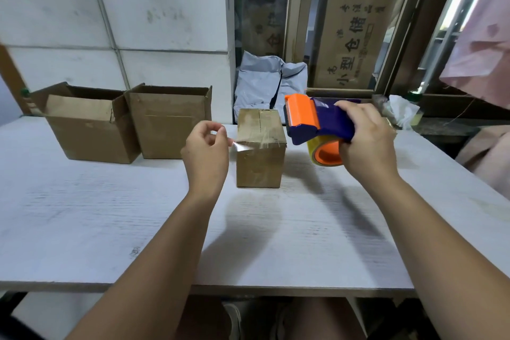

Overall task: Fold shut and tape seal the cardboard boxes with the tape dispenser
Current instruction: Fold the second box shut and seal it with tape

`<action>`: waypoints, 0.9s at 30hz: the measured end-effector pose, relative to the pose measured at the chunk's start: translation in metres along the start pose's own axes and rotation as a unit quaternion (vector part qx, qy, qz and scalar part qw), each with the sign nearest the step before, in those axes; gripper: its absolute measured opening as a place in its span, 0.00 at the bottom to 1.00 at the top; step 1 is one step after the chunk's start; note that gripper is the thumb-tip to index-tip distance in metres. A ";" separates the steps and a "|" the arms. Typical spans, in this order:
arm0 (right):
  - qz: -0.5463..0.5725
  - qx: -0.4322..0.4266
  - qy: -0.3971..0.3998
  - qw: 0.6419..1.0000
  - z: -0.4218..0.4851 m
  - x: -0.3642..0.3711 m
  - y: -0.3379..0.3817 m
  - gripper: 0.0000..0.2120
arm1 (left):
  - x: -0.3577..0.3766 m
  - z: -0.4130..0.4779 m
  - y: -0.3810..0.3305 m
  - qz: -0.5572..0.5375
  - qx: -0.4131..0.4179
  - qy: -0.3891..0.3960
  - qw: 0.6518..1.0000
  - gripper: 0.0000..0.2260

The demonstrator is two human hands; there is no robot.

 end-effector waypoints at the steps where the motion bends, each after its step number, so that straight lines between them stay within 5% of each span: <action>1: -0.005 -0.005 0.000 1.000 -0.001 0.002 -0.001 0.28 | 0.000 0.001 -0.001 0.008 0.005 0.001 1.000 0.05; 10: 0.005 0.009 -0.009 1.000 0.001 0.002 -0.014 0.29 | -0.001 0.010 -0.008 0.096 0.052 0.002 0.994 0.06; 27: -0.027 0.020 0.055 0.998 -0.004 0.037 -0.038 0.29 | 0.014 -0.003 0.031 -0.055 -0.161 0.037 0.985 0.08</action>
Point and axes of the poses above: each hand's wrist, its own z-axis towards the middle knuckle, its own x-axis out of the palm, y = z × x, the point moved 10 cm from there along z, towards the middle knuckle, and after that the axes turned 15 degrees about x, right-handed, at the moved point
